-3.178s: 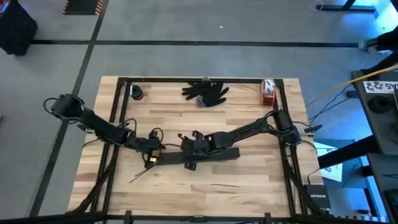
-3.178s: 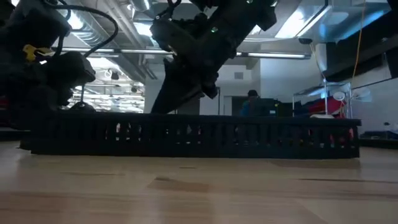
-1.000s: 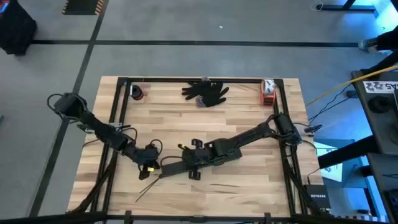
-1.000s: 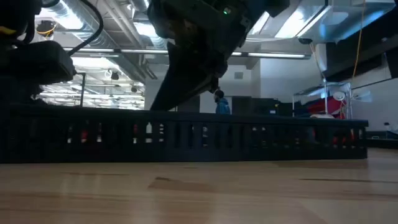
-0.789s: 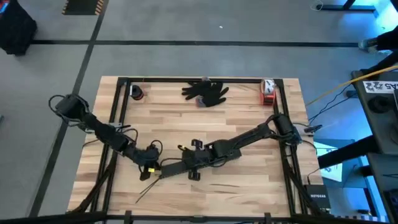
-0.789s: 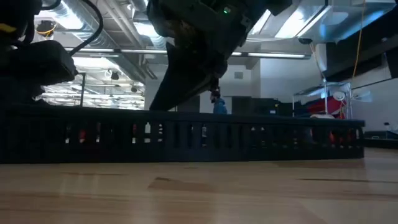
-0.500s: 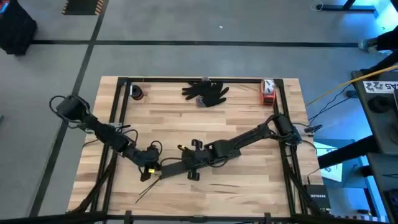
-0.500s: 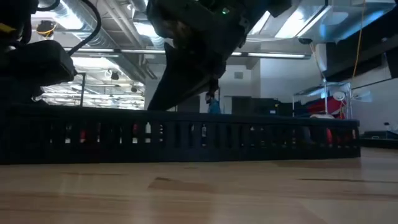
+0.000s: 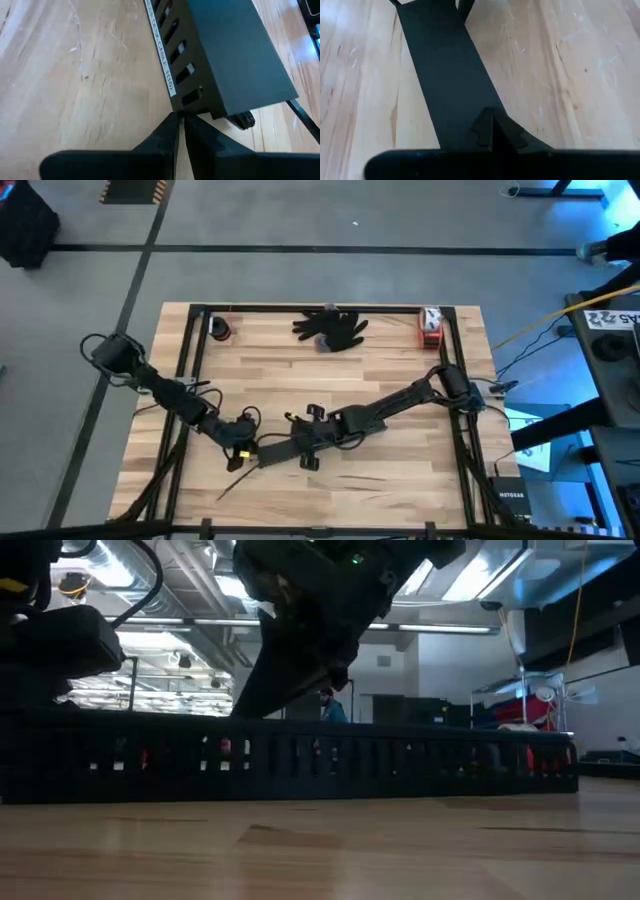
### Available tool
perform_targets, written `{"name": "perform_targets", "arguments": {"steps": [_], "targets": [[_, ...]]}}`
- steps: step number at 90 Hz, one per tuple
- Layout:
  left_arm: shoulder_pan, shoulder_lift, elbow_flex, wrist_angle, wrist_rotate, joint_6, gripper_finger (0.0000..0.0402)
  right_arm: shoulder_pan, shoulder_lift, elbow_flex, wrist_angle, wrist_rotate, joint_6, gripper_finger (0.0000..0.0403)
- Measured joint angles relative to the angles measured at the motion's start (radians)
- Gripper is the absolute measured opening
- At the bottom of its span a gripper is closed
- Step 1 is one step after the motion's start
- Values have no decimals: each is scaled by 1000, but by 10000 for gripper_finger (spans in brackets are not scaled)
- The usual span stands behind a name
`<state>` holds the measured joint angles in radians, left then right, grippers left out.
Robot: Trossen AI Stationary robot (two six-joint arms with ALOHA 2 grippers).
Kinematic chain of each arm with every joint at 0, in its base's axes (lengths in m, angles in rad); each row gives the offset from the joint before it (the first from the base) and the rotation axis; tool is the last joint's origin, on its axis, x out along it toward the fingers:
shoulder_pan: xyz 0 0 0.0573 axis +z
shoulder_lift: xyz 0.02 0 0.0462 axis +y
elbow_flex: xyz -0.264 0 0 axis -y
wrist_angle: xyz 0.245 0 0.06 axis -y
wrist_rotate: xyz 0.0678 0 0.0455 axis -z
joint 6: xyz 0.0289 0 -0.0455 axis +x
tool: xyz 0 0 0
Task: Ziptie cables
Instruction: Close the cable duct
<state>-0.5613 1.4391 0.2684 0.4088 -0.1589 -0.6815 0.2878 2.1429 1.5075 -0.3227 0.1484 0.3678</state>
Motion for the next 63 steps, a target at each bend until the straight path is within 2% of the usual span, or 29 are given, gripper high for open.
{"name": "perform_targets", "arguments": {"steps": [19,29,37,49,56,63], "targets": [[0,-2,1,-11,-1,-10,11,0,-3,0,-60,0,2,0],[2,-54,2,-55,29,-36,2,-5,-14,33,-87,11,10,0],[-3,-123,11,-154,41,-50,1,-7,-24,72,-159,18,0,0],[-3,-231,58,-368,41,-50,0,-8,-99,96,-366,46,-6,0],[-2,-271,95,-480,42,-45,0,-1,-182,64,-480,70,31,0],[-2,-290,130,-517,43,-40,0,6,-269,-2,-543,94,93,0]]}}
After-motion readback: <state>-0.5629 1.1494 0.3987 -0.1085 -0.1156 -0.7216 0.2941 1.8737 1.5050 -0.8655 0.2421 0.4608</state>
